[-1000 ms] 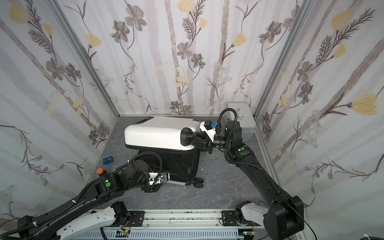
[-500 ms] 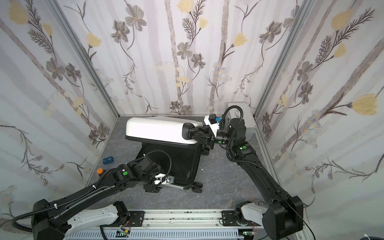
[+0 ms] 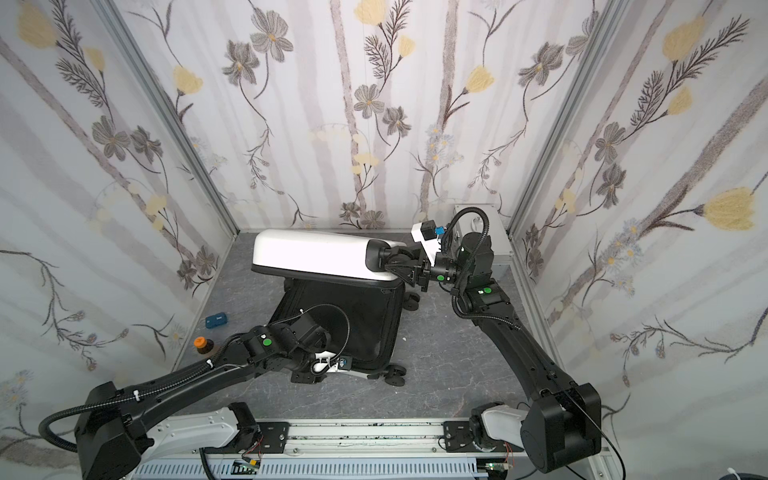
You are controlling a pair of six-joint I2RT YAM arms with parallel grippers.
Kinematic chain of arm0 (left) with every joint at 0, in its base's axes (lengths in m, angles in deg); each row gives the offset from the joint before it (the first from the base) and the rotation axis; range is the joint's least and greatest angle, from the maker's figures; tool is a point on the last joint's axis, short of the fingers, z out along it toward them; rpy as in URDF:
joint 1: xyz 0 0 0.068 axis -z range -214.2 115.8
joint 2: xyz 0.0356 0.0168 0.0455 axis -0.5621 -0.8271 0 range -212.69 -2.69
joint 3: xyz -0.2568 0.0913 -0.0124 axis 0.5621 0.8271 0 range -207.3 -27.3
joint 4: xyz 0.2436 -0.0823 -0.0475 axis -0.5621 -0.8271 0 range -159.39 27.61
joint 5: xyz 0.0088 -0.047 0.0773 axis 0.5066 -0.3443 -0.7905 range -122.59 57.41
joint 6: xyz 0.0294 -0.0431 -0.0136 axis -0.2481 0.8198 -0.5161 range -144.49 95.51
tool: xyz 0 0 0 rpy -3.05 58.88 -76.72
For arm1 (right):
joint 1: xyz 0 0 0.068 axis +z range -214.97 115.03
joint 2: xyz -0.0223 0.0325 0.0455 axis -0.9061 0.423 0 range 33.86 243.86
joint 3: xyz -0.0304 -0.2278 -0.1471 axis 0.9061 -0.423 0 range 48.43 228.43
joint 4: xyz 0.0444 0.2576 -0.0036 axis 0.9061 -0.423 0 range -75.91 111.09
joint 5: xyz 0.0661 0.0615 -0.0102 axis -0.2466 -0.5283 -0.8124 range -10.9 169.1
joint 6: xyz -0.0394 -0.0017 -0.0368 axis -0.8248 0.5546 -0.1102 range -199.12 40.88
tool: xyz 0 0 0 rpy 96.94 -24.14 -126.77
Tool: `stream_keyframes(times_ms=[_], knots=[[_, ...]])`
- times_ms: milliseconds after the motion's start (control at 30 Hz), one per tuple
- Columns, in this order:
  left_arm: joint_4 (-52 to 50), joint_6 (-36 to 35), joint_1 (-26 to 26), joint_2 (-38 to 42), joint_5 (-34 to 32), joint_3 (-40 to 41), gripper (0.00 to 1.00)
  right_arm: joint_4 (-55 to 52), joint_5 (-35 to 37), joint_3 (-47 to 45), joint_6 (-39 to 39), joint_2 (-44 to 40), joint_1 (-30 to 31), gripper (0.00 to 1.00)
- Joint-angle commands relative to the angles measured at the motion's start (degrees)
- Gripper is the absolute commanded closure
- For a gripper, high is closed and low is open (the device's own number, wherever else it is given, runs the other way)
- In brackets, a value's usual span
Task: Open the suitcase zippers
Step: Open the suitcase at the center of the board.
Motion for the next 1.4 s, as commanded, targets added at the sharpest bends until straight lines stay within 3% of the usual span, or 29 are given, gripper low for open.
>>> stream_keyframes(times_ms=[0,100,233,533,1067,1233,1367], knots=[[0.8,-0.1,0.4,-1.7,-1.0,-0.5,0.82,11.1,2.6,0.8,5.8,0.4,-0.5,1.0],[-0.9,3.0,1.5,-2.1,1.5,-3.1,0.96,12.5,12.9,0.8,11.3,1.4,-1.5,1.0],[0.9,8.5,2.2,0.1,4.6,-2.5,1.0,15.4,27.4,2.4,18.4,6.4,-3.3,1.0],[3.0,16.3,7.3,3.2,5.1,-1.0,1.0,14.7,32.9,15.2,27.6,24.9,-4.3,1.0],[11.7,28.7,12.0,7.1,7.0,6.2,1.0,3.2,55.8,24.3,21.1,39.1,-0.8,1.0],[11.4,31.1,12.1,10.7,5.1,8.0,1.0,-3.3,60.3,31.1,18.1,44.1,-0.9,0.95],[10.0,32.2,12.2,13.8,5.5,8.5,1.0,-3.3,60.9,31.7,18.7,45.8,-1.4,0.88]])
